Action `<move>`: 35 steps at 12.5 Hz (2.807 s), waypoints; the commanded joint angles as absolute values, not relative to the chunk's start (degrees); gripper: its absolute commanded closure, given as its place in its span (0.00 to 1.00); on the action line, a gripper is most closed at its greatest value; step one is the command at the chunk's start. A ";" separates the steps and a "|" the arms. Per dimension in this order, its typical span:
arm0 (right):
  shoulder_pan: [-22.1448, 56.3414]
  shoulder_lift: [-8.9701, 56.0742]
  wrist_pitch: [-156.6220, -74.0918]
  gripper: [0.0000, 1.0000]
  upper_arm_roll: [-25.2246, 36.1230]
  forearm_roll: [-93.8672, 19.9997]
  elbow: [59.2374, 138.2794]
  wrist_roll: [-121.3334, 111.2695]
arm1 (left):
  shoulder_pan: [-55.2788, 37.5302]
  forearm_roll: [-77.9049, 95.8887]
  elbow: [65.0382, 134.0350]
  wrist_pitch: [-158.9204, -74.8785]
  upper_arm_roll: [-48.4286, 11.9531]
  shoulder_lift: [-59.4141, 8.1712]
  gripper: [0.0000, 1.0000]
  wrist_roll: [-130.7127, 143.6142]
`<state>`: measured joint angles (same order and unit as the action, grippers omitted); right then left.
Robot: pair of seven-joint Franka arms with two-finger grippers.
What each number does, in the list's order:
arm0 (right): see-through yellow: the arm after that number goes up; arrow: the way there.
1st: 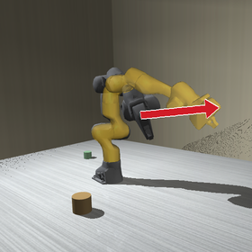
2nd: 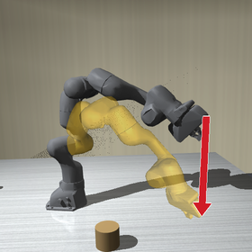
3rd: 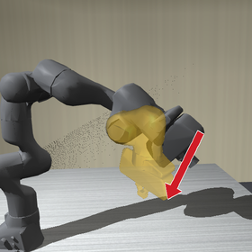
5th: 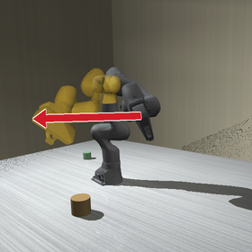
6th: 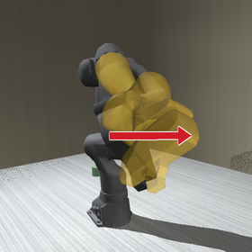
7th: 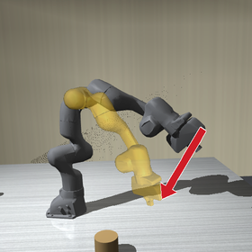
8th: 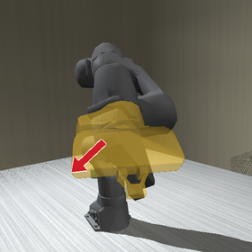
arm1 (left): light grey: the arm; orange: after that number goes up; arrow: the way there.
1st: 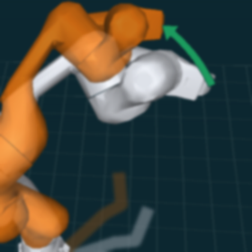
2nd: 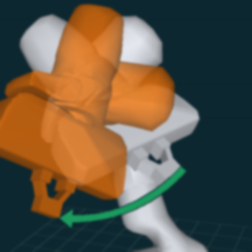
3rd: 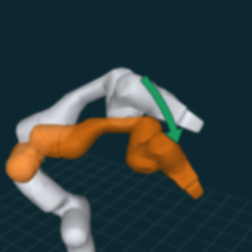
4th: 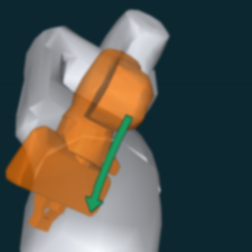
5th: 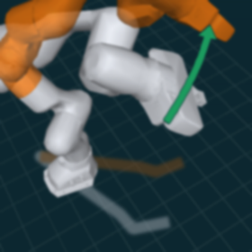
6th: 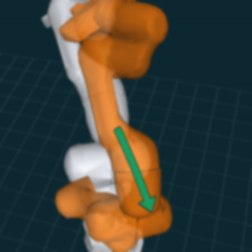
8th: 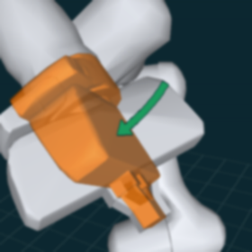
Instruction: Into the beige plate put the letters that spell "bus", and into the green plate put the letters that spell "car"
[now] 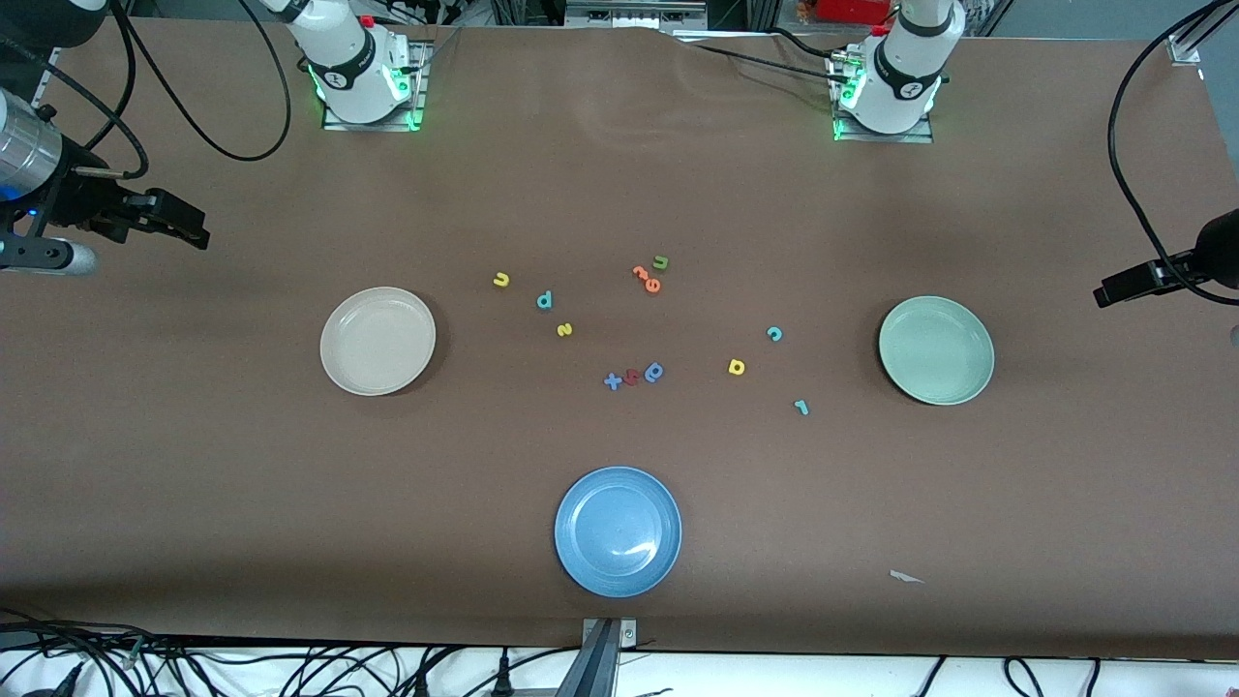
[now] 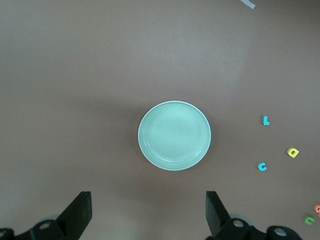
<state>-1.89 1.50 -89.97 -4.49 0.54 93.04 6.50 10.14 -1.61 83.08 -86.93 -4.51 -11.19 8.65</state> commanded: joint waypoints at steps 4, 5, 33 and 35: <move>-1.76 0.79 -90.70 0.00 -4.75 0.62 93.60 6.68 | 9.84 -1.23 83.41 -87.10 -4.48 -10.90 0.00 9.32; -1.76 0.97 -90.96 0.00 -4.75 0.62 93.60 6.68 | 9.84 -1.23 83.41 -87.10 -4.48 -10.90 0.00 9.32; -1.49 0.88 -90.70 0.00 -4.75 0.44 93.60 6.68 | 8.09 -0.53 83.41 -87.36 -4.66 -12.12 0.01 13.35; -1.49 0.88 -90.70 0.00 -4.75 0.44 93.60 6.68 | 5.46 -0.53 83.41 -88.76 -4.75 -13.53 0.01 18.34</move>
